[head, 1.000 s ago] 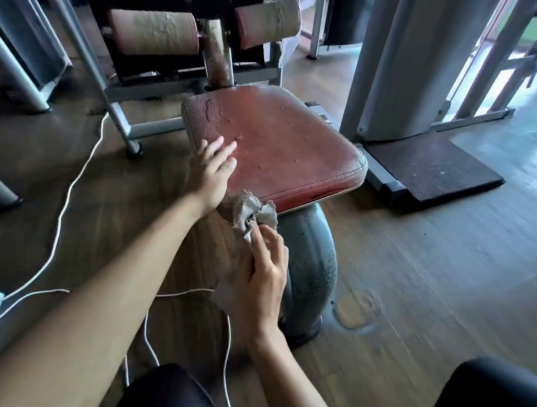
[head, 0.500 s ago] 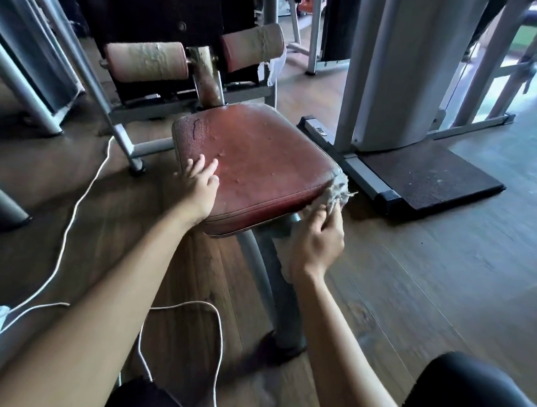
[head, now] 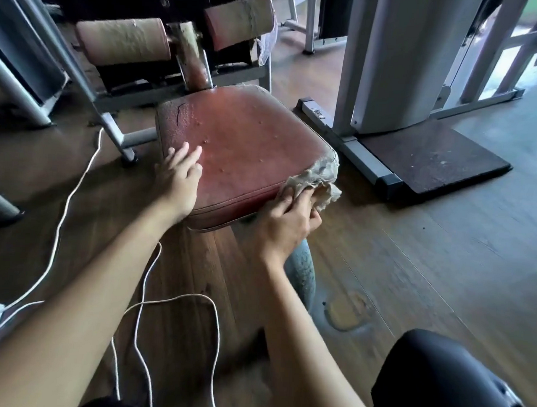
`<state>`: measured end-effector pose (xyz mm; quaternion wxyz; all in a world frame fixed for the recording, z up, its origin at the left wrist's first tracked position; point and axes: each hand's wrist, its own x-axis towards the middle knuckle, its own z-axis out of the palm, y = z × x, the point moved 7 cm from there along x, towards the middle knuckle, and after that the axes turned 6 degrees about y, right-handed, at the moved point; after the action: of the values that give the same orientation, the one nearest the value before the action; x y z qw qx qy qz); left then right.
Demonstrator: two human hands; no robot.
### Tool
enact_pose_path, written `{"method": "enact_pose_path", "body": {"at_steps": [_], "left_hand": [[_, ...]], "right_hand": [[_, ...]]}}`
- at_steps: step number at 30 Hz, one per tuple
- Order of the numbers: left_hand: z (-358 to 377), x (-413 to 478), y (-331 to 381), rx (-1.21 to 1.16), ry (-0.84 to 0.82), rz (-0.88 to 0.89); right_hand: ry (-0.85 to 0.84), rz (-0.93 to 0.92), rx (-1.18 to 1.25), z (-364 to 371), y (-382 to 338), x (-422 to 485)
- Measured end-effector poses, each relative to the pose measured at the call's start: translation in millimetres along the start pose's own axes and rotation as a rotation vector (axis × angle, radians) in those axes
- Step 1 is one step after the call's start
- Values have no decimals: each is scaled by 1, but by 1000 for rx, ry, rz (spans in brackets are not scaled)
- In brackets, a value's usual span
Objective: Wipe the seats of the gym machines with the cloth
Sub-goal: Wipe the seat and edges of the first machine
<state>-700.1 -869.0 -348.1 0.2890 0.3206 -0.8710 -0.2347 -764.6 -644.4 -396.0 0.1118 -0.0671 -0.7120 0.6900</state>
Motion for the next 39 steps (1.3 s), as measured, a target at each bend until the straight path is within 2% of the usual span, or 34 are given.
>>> {"method": "enact_pose_path", "body": {"at_steps": [3, 6, 11, 18, 20, 27, 35, 39], "left_hand": [[0, 0, 1, 16, -19, -6], [2, 2, -2, 45, -10, 36], [4, 5, -8, 73, -36, 78], [2, 0, 0, 37, 15, 37], [1, 0, 0, 19, 34, 19], [0, -2, 0, 13, 45, 25], [1, -3, 1, -31, 45, -12], [1, -4, 2, -25, 37, -2]], "right_hand": [[38, 47, 4, -5, 2, 22], [47, 169, 97, -2, 6, 2], [-51, 84, 87, 4, -8, -60], [18, 178, -34, -15, -3, 68], [25, 183, -17, -16, -6, 78], [-107, 179, 83, 4, -8, -40], [10, 181, 7, -16, -11, 49], [-41, 199, 62, -13, -10, 25]]}}
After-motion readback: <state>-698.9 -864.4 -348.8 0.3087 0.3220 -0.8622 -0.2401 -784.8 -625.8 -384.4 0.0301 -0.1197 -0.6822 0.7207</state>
